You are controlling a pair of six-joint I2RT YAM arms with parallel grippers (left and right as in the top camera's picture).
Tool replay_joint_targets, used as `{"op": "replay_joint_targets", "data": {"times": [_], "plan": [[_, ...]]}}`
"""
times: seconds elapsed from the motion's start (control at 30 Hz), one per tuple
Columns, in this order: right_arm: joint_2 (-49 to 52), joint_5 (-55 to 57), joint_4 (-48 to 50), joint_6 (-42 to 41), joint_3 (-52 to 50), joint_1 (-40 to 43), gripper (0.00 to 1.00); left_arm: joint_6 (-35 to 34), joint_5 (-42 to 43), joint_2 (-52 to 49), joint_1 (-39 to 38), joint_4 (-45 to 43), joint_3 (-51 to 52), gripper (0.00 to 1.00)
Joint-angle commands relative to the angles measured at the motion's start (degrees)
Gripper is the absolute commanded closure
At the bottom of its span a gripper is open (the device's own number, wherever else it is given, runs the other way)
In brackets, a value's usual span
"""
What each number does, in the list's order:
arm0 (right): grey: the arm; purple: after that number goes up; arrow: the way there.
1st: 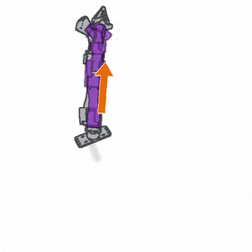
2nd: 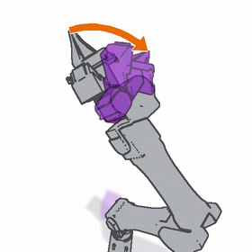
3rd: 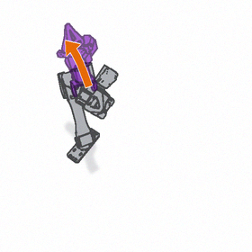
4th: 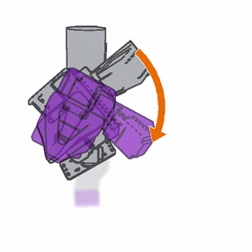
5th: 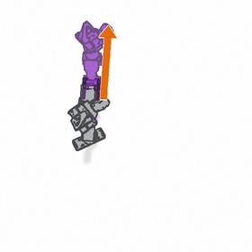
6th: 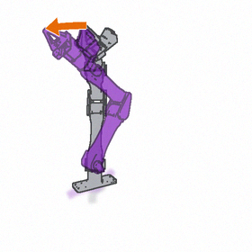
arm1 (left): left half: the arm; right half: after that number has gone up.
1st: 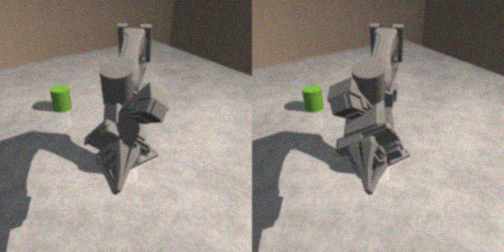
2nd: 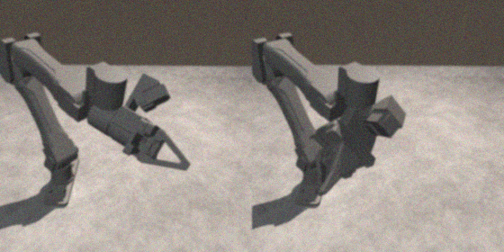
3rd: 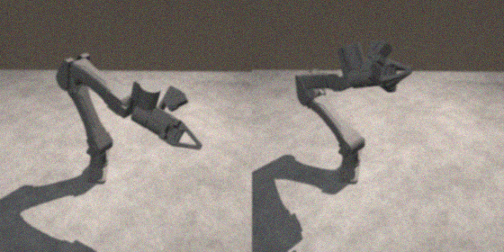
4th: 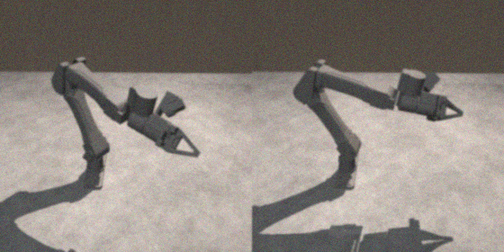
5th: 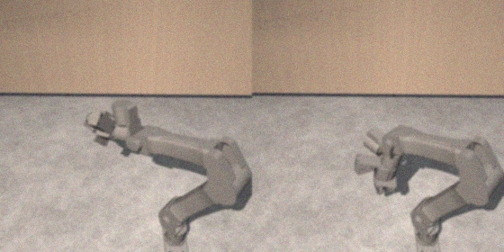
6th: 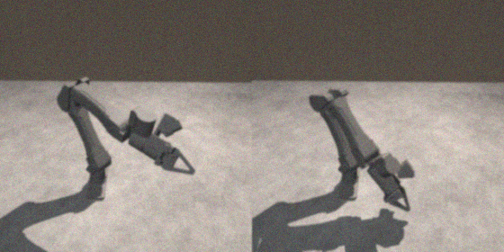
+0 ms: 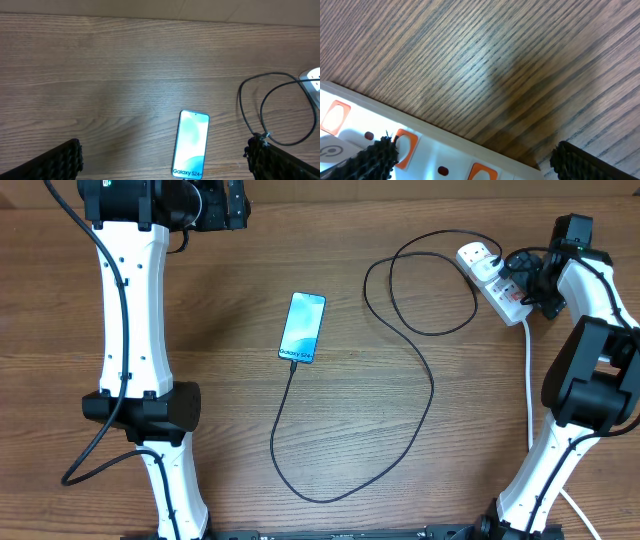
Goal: Plug charger to phone and switch on socket
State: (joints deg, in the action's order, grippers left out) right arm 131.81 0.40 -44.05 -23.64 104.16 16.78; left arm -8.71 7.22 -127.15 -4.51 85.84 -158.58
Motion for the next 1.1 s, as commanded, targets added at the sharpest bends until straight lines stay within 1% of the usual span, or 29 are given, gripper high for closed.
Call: {"op": "replay_joint_targets", "data": {"times": [0.0, 0.63, 0.8, 0.93, 1.07], "plan": [[0.98, -1.60, -1.44, 1.20, 0.04, -2.23, 0.00, -0.55, -0.57, -0.07, -0.37, 0.04, -0.15, 0.00], [0.98, -1.57, -1.92, 1.25, -1.57, -2.40, 0.00, -0.52, -0.57, -0.07, -0.37, 0.04, -0.15, 0.00], [-0.31, -1.57, -7.13, 1.18, 1.27, -2.10, 0.00, -0.52, -0.57, -0.07, -0.37, 0.04, -0.15, 0.00], [-5.90, -1.53, -11.21, 1.16, 3.10, -1.07, 0.00, -0.52, -0.57, -0.07, -0.37, 0.04, -0.15, 0.00], [-16.04, -1.53, -15.26, 0.94, 3.21, -0.17, 0.00, -0.52, -0.57, -0.07, -0.37, 0.04, -0.15, 0.00]]}}
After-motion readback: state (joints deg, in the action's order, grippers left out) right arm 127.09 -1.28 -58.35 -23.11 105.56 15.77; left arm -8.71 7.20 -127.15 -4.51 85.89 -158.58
